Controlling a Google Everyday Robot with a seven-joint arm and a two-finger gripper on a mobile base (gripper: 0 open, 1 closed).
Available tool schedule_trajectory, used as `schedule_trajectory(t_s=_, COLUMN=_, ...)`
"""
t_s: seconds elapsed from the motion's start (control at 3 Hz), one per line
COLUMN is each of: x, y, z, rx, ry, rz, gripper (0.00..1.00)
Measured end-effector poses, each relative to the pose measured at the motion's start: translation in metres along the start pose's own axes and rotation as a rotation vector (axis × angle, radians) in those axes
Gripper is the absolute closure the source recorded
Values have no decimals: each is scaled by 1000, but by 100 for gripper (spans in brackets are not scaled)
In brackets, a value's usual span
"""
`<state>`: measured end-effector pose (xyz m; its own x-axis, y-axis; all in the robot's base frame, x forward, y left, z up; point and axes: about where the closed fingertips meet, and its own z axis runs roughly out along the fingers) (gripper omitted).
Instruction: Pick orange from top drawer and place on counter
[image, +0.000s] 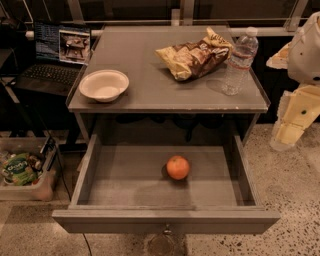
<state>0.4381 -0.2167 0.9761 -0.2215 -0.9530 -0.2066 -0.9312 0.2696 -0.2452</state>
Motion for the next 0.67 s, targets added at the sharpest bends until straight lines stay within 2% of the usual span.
schedule_trajectory(t_s=0.33, x=-2, y=-1, z=-1, rx=5, ry=-17, rz=-1, gripper=0)
schedule_trajectory(t_s=0.67, x=-11, y=-1, z=11, rx=-23, ry=-141, rz=4, gripper=0)
